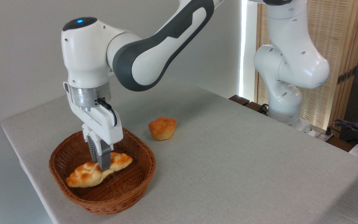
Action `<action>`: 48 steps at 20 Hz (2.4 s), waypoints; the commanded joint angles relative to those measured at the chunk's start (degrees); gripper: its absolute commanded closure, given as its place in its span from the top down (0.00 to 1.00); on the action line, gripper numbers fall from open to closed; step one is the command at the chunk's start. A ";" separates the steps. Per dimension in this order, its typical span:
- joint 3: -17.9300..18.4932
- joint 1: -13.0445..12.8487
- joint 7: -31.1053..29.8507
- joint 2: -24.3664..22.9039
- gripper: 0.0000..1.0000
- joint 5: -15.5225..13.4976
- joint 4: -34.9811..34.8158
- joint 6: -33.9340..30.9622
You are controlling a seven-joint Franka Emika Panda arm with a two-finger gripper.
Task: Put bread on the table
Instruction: 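Lift the braided bread out of the basket and carry it beside the bun, then lower the bread onto the table, open the gripper and rise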
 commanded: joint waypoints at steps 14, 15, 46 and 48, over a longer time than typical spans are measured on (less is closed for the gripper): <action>4.67 7.98 19.75 -20.94 0.00 -8.65 -12.38 -24.76; 4.67 7.80 19.94 -23.23 0.00 -8.30 -15.55 -24.76; 3.35 6.22 16.09 -21.24 1.00 -5.31 -8.05 -20.80; 1.60 6.39 11.00 -16.16 1.00 -5.31 1.33 -24.04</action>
